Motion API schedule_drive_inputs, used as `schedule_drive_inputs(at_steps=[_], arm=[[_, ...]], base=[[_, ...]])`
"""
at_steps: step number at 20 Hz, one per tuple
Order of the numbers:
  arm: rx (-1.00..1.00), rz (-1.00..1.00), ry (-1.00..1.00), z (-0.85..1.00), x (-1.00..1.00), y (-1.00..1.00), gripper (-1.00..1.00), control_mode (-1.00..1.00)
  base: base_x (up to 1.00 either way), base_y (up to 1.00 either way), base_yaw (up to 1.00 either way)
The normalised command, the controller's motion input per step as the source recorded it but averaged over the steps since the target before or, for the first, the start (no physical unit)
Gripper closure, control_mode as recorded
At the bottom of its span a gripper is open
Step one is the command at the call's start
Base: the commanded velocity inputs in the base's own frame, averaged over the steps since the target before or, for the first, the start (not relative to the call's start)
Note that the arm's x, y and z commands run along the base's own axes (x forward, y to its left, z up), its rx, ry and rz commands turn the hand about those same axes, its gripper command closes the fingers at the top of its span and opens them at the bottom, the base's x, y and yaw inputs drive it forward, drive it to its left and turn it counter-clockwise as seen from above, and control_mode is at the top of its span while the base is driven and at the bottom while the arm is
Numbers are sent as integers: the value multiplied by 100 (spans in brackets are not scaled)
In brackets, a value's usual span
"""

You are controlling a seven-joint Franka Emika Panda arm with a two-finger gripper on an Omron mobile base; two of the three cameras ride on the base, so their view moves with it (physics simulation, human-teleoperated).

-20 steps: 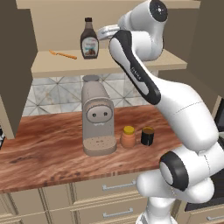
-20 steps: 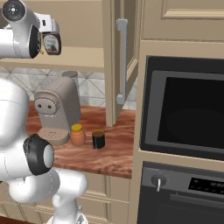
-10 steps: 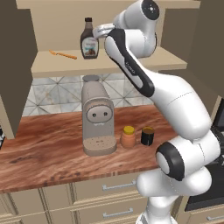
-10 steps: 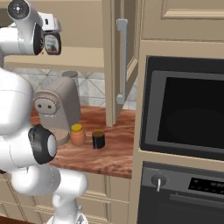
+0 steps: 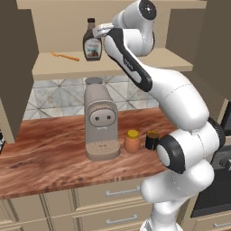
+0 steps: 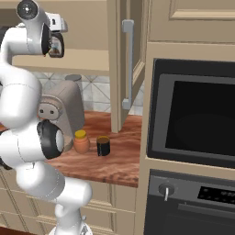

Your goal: Pick the syrup bottle and honey bottle from the cabinet and place them next to the mug.

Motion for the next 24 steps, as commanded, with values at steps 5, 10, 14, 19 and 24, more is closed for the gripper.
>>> schedule_drive_inputs(at_steps=[5, 10, 14, 19, 24], arm=[[0, 0, 0, 0, 25, 7, -100, -100], [0, 0, 2, 0, 19, 7, -100, -100], [0, 0, 3, 0, 4, 5, -100, -100], [0, 0, 3, 0, 0, 9, -100, -100], [0, 0, 2, -3, 4, 11, -100, -100]], base=[[0, 0, 0], [0, 0, 0], [0, 0, 0], [0, 0, 0], [0, 0, 0]])
